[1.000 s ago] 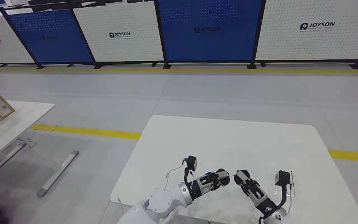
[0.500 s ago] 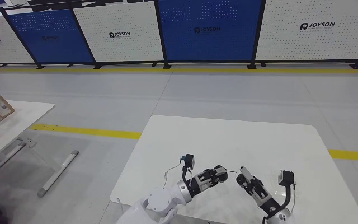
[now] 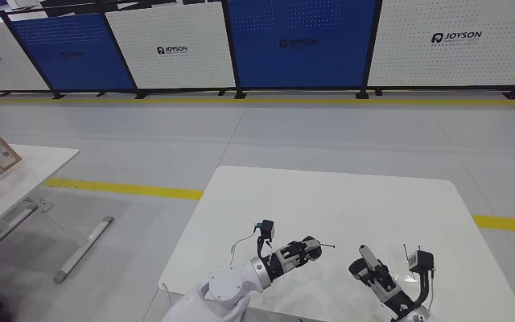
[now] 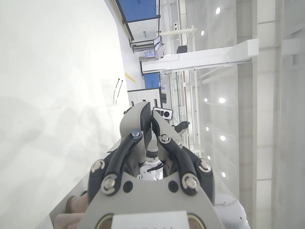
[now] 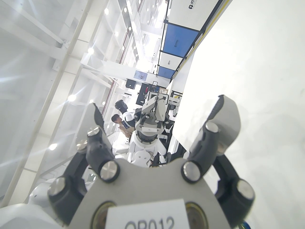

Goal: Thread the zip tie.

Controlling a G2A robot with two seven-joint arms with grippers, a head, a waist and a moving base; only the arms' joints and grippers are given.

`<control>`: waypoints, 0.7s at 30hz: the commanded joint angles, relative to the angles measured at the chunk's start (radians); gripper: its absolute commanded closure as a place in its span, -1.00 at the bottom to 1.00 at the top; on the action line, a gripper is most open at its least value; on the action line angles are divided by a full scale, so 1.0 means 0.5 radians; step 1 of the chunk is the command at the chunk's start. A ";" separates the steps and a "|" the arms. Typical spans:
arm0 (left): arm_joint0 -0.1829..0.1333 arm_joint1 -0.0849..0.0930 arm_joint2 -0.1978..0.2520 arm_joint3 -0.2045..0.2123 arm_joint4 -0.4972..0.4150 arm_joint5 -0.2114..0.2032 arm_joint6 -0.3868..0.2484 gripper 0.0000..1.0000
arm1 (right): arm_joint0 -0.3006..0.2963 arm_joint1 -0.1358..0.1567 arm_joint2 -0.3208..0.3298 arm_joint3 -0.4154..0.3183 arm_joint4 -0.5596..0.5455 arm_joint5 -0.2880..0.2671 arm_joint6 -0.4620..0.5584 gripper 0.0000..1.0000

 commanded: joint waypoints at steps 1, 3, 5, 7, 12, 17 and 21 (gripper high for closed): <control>0.000 0.000 0.000 0.000 0.000 0.000 0.000 1.00 | 0.000 0.000 0.000 0.000 0.000 0.000 0.000 -1.00; 0.000 0.000 0.000 0.000 0.000 0.000 0.000 1.00 | 0.000 0.000 0.000 0.000 0.000 0.000 0.000 -1.00; 0.000 0.000 0.000 0.000 0.000 0.000 0.000 1.00 | 0.000 0.000 0.000 0.000 0.000 0.000 0.000 -1.00; 0.000 0.000 0.000 0.000 0.000 0.000 0.000 1.00 | 0.000 0.000 0.000 0.000 0.000 0.000 0.000 -1.00; -0.016 -0.003 -0.007 0.008 -0.004 0.003 0.048 1.00 | 0.000 0.000 0.000 0.000 0.000 0.000 0.000 -1.00; -0.007 0.021 -0.138 0.010 -0.274 -0.010 -0.239 1.00 | 0.000 0.000 0.000 0.000 0.000 0.000 0.000 -1.00; 0.029 0.054 -0.238 0.024 -0.257 0.029 -0.428 1.00 | 0.000 0.000 0.000 0.000 0.000 0.000 0.000 -1.00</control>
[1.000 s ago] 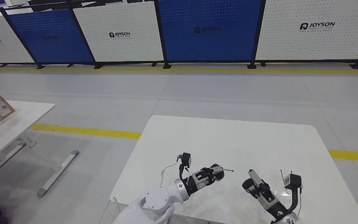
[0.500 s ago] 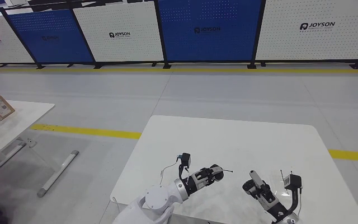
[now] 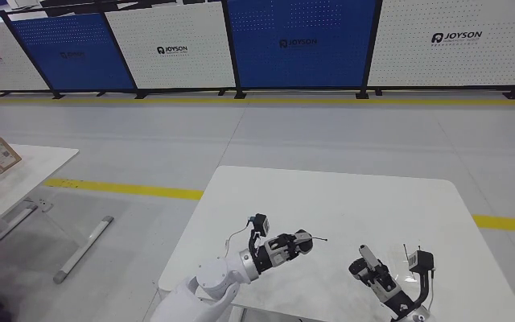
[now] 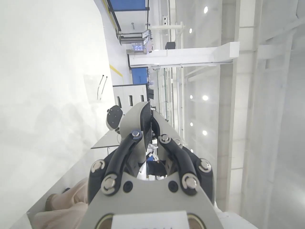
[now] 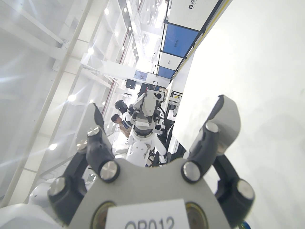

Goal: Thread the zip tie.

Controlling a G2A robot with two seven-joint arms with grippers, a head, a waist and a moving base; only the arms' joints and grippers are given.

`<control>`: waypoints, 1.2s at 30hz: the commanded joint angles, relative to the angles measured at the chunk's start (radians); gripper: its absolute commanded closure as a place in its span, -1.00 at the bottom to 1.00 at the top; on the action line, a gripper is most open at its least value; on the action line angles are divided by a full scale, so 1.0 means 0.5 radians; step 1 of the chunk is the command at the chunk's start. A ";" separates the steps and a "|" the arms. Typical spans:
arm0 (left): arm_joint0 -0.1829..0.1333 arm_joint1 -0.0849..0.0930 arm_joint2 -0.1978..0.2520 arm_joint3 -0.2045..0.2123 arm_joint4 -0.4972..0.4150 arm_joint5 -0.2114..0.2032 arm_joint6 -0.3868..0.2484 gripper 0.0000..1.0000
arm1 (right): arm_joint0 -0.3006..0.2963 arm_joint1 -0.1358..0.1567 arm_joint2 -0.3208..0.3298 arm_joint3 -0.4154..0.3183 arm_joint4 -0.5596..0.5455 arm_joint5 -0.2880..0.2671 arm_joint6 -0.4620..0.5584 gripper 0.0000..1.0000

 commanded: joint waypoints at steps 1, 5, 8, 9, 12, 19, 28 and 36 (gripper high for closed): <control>0.007 0.006 -0.015 0.001 0.035 0.011 -0.021 1.00 | 0.000 0.000 0.000 0.000 0.000 0.000 0.000 -1.00; 0.007 0.006 -0.015 0.001 0.035 0.011 -0.021 1.00 | 0.000 0.000 0.000 0.000 0.000 0.000 0.000 -1.00; 0.007 0.006 -0.015 0.001 0.035 0.011 -0.021 1.00 | 0.000 0.000 0.000 0.000 0.000 0.000 0.000 -1.00; 0.007 0.006 -0.015 0.001 0.035 0.011 -0.021 1.00 | 0.000 0.000 0.000 0.000 0.000 0.000 0.000 -1.00; 0.008 0.005 -0.010 -0.003 0.028 0.014 -0.013 1.00 | 0.000 0.000 0.000 0.000 0.000 0.000 0.000 -1.00; -0.027 0.005 -0.023 -0.192 -0.029 -0.016 -0.025 1.00 | 0.000 0.000 0.000 0.000 0.000 0.000 0.000 -1.00; 0.044 0.026 -0.159 -0.492 -0.258 -0.094 -0.173 1.00 | 0.000 0.000 0.000 0.000 0.000 0.000 0.000 -1.00; 0.044 0.026 -0.159 -0.492 -0.258 -0.094 -0.173 1.00 | 0.000 0.000 0.000 0.000 0.000 0.000 0.000 -1.00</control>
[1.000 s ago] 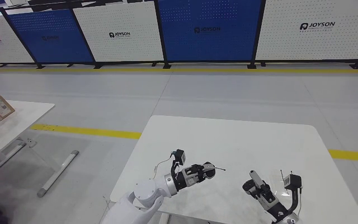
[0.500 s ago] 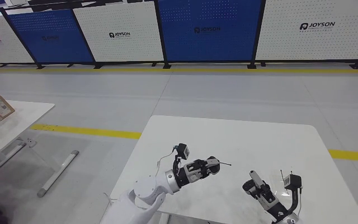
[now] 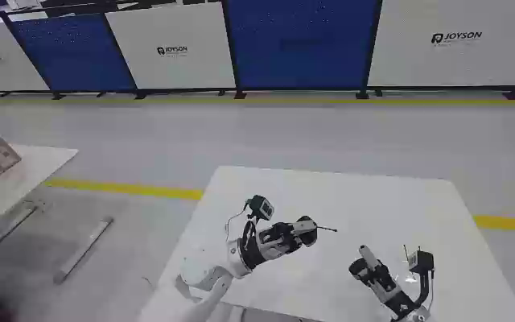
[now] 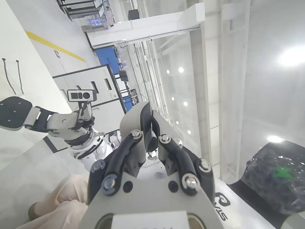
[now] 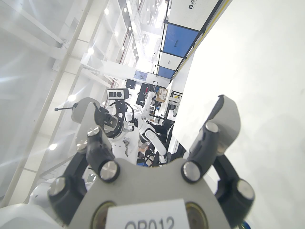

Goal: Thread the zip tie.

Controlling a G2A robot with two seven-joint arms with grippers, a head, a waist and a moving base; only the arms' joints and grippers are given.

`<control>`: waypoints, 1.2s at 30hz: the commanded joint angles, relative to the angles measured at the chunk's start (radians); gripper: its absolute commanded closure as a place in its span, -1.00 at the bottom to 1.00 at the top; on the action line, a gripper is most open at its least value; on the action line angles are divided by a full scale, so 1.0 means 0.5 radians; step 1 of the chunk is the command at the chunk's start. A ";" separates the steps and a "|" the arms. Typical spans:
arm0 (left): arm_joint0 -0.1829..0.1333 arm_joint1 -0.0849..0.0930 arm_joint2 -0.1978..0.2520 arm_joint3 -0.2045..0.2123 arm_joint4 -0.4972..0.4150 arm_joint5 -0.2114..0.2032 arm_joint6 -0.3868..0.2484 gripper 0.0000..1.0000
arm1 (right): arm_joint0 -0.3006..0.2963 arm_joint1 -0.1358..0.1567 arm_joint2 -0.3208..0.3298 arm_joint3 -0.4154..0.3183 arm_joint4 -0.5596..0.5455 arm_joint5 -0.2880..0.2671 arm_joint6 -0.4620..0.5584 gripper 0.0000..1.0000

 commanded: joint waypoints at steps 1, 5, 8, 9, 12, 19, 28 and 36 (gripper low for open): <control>0.000 0.000 0.000 0.000 0.000 0.000 0.000 1.00 | 0.000 0.000 0.000 0.000 0.000 0.000 0.000 -1.00; 0.000 0.000 0.000 0.000 0.000 0.000 0.000 1.00 | 0.000 0.000 0.000 0.000 0.000 0.000 0.000 -1.00; -0.011 0.000 0.006 -0.040 0.034 -0.006 0.010 1.00 | 0.000 0.000 0.000 0.000 0.000 0.000 0.000 -1.00; -0.012 0.001 0.002 -0.073 0.048 -0.016 0.011 1.00 | 0.000 0.000 0.000 0.000 0.000 0.000 0.000 -1.00; -0.004 0.004 -0.011 -0.156 0.064 -0.024 0.029 1.00 | 0.000 0.000 0.000 0.000 0.000 0.000 0.000 -1.00; 0.017 0.006 -0.026 -0.248 0.053 -0.043 0.052 1.00 | 0.000 0.000 0.000 0.000 0.000 0.000 0.000 -1.00; 0.017 0.006 -0.026 -0.248 0.053 -0.043 0.052 1.00 | 0.000 0.000 0.000 0.000 0.000 0.000 0.000 -1.00; 0.017 0.006 -0.026 -0.248 0.053 -0.043 0.052 1.00 | 0.000 0.000 0.000 0.000 0.000 0.000 0.000 -1.00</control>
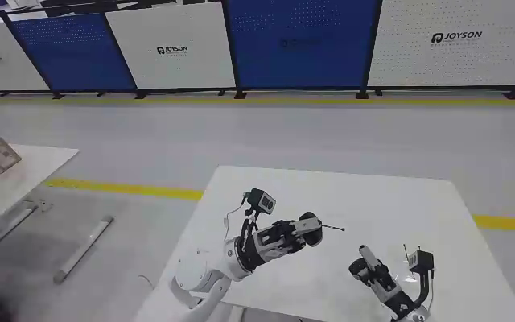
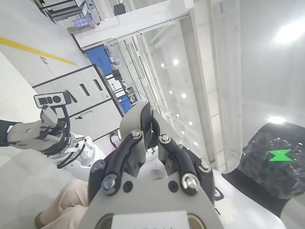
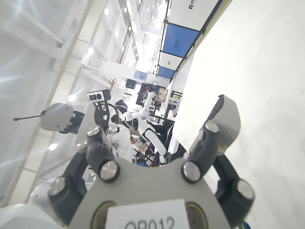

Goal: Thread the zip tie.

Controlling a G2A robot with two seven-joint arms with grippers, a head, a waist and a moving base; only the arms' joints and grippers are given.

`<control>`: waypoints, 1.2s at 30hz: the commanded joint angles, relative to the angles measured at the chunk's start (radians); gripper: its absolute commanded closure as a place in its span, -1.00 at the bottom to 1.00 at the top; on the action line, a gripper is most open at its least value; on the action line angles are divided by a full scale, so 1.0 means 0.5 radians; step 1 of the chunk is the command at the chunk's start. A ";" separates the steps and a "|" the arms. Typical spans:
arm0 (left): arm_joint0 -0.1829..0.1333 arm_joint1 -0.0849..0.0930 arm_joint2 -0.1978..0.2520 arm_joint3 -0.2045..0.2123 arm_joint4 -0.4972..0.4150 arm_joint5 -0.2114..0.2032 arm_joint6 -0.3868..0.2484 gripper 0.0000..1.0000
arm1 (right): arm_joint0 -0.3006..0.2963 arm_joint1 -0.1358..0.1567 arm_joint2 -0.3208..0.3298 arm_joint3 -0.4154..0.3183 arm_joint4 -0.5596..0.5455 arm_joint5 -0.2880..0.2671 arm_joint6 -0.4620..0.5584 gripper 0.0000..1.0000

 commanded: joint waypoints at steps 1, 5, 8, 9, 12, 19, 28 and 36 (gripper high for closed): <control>0.000 0.000 0.000 0.000 0.000 0.000 0.000 1.00 | 0.000 0.000 0.000 0.000 0.000 0.000 0.000 -1.00; -0.004 0.000 0.018 0.005 0.040 0.025 0.018 1.00 | 0.000 0.000 0.000 0.000 0.000 0.000 0.000 -1.00; 0.000 -0.002 0.056 0.045 0.083 0.042 0.048 1.00 | 0.000 0.000 0.000 0.000 0.000 0.000 0.000 -1.00; 0.000 -0.003 0.075 0.065 0.081 0.064 0.046 1.00 | 0.000 0.000 0.000 0.000 0.000 0.000 0.000 -1.00; -0.007 -0.005 0.127 0.148 0.152 0.089 0.059 1.00 | 0.000 0.000 0.000 0.000 0.000 0.000 0.000 -1.00; 0.013 0.001 0.187 0.313 0.333 0.135 0.105 1.00 | 0.000 0.000 0.000 0.000 0.000 0.000 0.000 -1.00; 0.015 0.000 0.200 0.308 0.352 0.134 0.119 1.00 | 0.000 0.000 0.000 0.000 0.000 0.000 0.000 -1.00; -0.003 -0.005 0.262 0.414 0.520 0.147 0.248 1.00 | 0.000 0.000 0.000 0.000 0.000 0.000 0.000 -1.00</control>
